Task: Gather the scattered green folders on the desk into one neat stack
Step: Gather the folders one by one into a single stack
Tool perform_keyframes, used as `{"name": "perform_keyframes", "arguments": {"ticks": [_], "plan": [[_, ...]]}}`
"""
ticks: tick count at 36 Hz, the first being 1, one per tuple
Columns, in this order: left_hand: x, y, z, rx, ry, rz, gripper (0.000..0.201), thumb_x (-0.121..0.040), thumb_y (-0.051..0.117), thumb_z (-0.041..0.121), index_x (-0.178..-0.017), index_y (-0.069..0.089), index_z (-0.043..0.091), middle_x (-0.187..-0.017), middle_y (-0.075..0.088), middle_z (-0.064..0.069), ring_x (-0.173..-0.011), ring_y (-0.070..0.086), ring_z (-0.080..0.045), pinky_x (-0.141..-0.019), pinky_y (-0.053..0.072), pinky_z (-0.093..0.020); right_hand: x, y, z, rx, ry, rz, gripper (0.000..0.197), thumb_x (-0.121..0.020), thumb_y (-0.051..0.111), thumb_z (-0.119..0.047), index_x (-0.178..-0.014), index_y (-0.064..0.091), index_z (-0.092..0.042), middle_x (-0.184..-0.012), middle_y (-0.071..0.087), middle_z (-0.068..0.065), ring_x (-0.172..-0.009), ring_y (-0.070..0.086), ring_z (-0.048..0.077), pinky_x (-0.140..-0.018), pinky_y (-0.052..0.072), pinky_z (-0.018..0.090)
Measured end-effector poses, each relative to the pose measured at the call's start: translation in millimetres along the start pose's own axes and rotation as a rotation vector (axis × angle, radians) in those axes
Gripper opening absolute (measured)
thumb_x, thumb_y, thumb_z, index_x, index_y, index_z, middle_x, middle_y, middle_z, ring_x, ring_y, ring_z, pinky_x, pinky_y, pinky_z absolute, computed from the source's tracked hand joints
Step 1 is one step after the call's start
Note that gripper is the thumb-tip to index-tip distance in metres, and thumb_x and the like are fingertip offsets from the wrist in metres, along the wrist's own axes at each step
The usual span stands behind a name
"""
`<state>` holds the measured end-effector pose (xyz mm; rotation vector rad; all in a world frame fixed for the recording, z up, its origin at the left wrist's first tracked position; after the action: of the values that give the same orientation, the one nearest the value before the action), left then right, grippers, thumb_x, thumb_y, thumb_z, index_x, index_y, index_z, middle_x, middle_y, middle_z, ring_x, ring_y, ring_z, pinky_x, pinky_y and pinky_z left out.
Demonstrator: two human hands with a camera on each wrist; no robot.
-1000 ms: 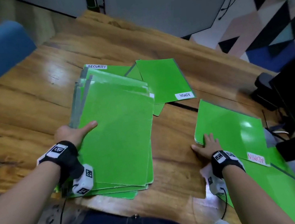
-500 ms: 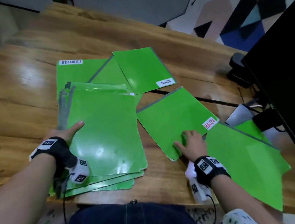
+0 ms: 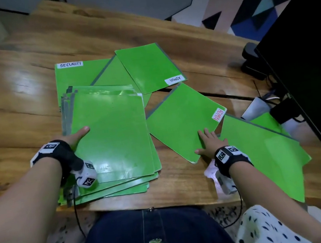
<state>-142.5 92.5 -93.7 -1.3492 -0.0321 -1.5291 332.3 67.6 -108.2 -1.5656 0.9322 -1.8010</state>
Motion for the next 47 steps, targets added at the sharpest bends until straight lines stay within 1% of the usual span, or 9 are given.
{"name": "perform_keyframes", "arguments": {"ticks": [6, 10, 15, 21, 24, 27, 34, 38, 47], "plan": [[6.7, 0.5, 6.3, -0.123, 0.055, -0.058, 0.094, -0.072, 0.068, 0.018, -0.147, 0.017, 0.046, -0.145, 0.032, -0.023, -0.101, 0.055, -0.037, -0.077, 0.054, -0.044, 15.5, -18.7, 47.0, -0.263, 0.390, 0.207, 0.099, -0.078, 0.059, -0.066, -0.151, 0.007, -0.025, -0.160, 0.005, 0.009, -0.144, 0.010, 0.039, -0.105, 0.019, 0.071], [24.2, 5.6, 17.9, -0.281, 0.155, -0.054, 0.119, -0.060, 0.068, -0.002, -0.141, 0.005, 0.058, -0.149, 0.023, -0.024, -0.110, 0.053, -0.039, -0.078, 0.055, -0.046, 11.6, 23.3, 92.5, -0.461, 0.698, -0.008, 0.131, -0.060, 0.070, -0.073, -0.151, 0.002, -0.007, -0.154, 0.017, 0.025, -0.133, 0.033, 0.048, -0.103, 0.035, 0.061], [25.7, 4.9, 20.2, -0.281, 0.186, -0.051, 0.120, -0.060, 0.068, -0.006, -0.140, 0.007, 0.060, -0.150, 0.021, -0.023, -0.103, 0.054, -0.038, -0.072, 0.056, -0.046, -82.8, 92.1, 137.3, -0.389, 0.592, 0.020, 0.119, -0.037, 0.058, -0.087, -0.124, 0.048, -0.006, -0.107, 0.059, 0.024, -0.094, 0.061, 0.039, -0.083, 0.050, 0.059], [27.8, 5.8, 18.2, -0.225, 0.157, -0.051, 0.118, -0.060, 0.068, -0.003, -0.139, 0.009, 0.061, -0.147, 0.025, -0.022, -0.088, 0.058, -0.034, -0.063, 0.058, -0.042, 10.1, 2.6, 47.6, -0.311, 0.415, 0.081, 0.040, -0.082, 0.065, -0.044, -0.071, 0.055, -0.006, -0.065, 0.053, 0.006, -0.054, 0.049, 0.020, -0.048, 0.043, 0.023], [25.9, 5.5, 17.2, -0.175, 0.144, -0.055, 0.117, -0.059, 0.070, -0.001, -0.139, 0.010, 0.061, -0.144, 0.028, -0.023, -0.085, 0.059, -0.033, -0.062, 0.058, -0.042, 28.3, -21.2, 25.7, -0.175, 0.312, 0.139, 0.035, -0.090, 0.055, -0.025, -0.059, 0.046, -0.011, -0.061, 0.049, 0.003, -0.055, 0.049, 0.020, -0.049, 0.042, 0.024], [25.0, 3.5, 15.5, -0.139, 0.114, -0.060, 0.113, -0.059, 0.071, 0.006, -0.143, 0.012, 0.055, -0.142, 0.032, -0.023, -0.084, 0.058, -0.032, -0.057, 0.056, -0.038, 33.8, -51.0, 10.8, -0.065, 0.289, 0.202, 0.028, -0.094, 0.048, -0.010, -0.066, 0.050, -0.007, -0.071, 0.055, 0.007, -0.067, 0.055, 0.024, -0.063, 0.052, 0.030], [24.3, 3.7, 15.1, -0.158, 0.122, -0.054, 0.114, -0.056, 0.069, 0.004, -0.144, 0.013, 0.053, -0.145, 0.029, -0.024, -0.100, 0.054, -0.038, -0.065, 0.053, -0.041, 59.7, -173.0, -26.1, 0.099, 0.266, 0.546, 0.029, -0.098, 0.046, -0.010, -0.071, 0.043, -0.002, -0.071, 0.056, 0.005, -0.059, 0.056, 0.018, -0.051, 0.045, 0.027], [25.4, 4.3, 15.8, -0.189, 0.128, -0.034, 0.112, -0.062, 0.069, 0.002, -0.144, 0.012, 0.053, -0.144, 0.032, -0.024, -0.091, 0.053, -0.032, -0.052, 0.049, -0.031, 88.9, -243.6, -47.2, 0.137, 0.167, 0.825, 0.020, -0.094, 0.043, -0.001, -0.111, 0.052, -0.004, -0.110, 0.063, 0.013, -0.098, 0.064, 0.033, -0.066, 0.039, 0.032], [31.2, 6.2, 21.1, -0.288, 0.208, -0.038, 0.119, -0.061, 0.067, -0.005, -0.143, 0.006, 0.056, -0.149, 0.026, -0.021, -0.093, 0.050, -0.029, -0.051, 0.049, -0.025, 131.0, -312.6, -35.6, -0.188, 0.089, 1.169, 0.042, -0.087, 0.042, 0.007, -0.122, 0.053, -0.013, -0.117, 0.062, 0.010, -0.104, 0.060, 0.034, -0.073, 0.042, 0.035]]}}
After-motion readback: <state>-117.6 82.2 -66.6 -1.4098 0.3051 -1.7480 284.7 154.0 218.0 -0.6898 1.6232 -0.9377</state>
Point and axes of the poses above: each hand's wrist, its own x-axis away from the middle knuckle, its own y-axis out of the palm, z = x × y, the point moved 8 cm from there along -x, towards the middle knuckle
